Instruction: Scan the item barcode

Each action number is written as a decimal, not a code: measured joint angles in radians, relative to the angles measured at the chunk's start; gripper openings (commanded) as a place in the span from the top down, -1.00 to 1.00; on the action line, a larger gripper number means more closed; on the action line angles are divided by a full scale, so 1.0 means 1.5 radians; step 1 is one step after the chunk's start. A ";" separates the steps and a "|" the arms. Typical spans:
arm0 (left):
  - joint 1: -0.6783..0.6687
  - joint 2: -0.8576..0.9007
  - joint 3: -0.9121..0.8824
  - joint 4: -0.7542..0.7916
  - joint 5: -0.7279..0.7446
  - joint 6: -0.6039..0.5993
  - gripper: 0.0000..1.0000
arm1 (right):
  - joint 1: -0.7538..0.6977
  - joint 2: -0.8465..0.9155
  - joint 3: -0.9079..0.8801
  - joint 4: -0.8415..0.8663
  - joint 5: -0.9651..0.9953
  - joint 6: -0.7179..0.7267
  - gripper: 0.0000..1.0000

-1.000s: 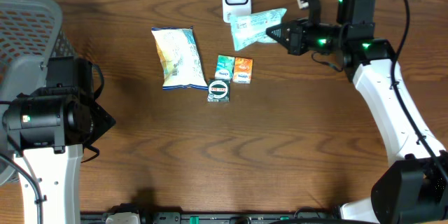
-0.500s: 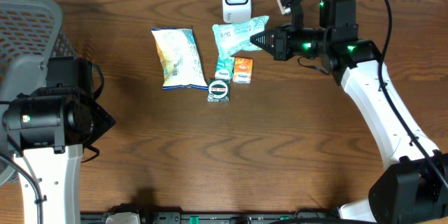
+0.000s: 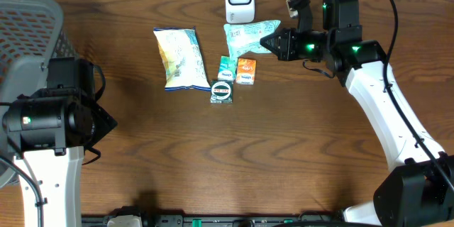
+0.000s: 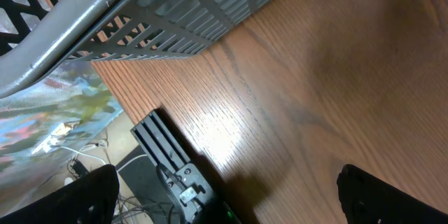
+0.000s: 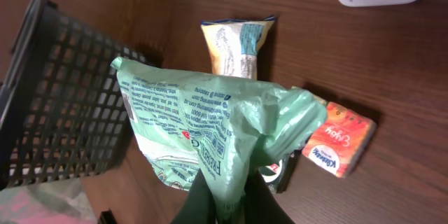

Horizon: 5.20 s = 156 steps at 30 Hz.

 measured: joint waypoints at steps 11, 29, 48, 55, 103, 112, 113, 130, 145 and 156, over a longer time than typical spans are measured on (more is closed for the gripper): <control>0.000 0.000 0.000 0.000 0.000 0.000 -0.95 | 0.000 0.000 0.000 -0.003 0.012 0.003 0.97; 0.000 0.000 0.000 0.000 0.000 0.000 -0.95 | 0.001 0.000 0.000 -0.216 0.483 0.014 0.98; 0.000 0.000 0.000 0.000 0.000 0.000 -0.95 | 0.012 0.127 0.000 -0.365 0.909 0.035 0.98; 0.000 0.000 0.000 0.000 0.000 0.000 -0.95 | 0.089 0.171 0.000 -0.371 0.909 0.043 0.66; 0.000 0.000 0.000 0.000 0.000 0.000 -0.95 | -0.062 0.171 -0.031 -0.294 0.355 0.321 -0.40; 0.000 0.000 0.000 0.000 0.000 0.000 -0.96 | -0.061 0.171 -0.108 -0.190 0.385 0.422 -0.26; 0.000 0.000 0.000 0.000 0.000 0.000 -0.95 | -0.061 0.171 -0.118 -0.170 0.385 0.430 -0.22; 0.000 0.000 0.000 0.000 0.000 0.000 -0.95 | -0.057 0.162 -0.130 -0.147 0.349 0.348 0.98; 0.000 0.000 0.000 0.000 0.000 0.000 -0.96 | -0.057 0.171 0.055 -0.296 0.075 0.125 0.93; 0.000 0.000 0.000 0.000 0.000 0.000 -0.96 | 0.021 0.171 0.055 -0.260 0.036 -0.012 0.98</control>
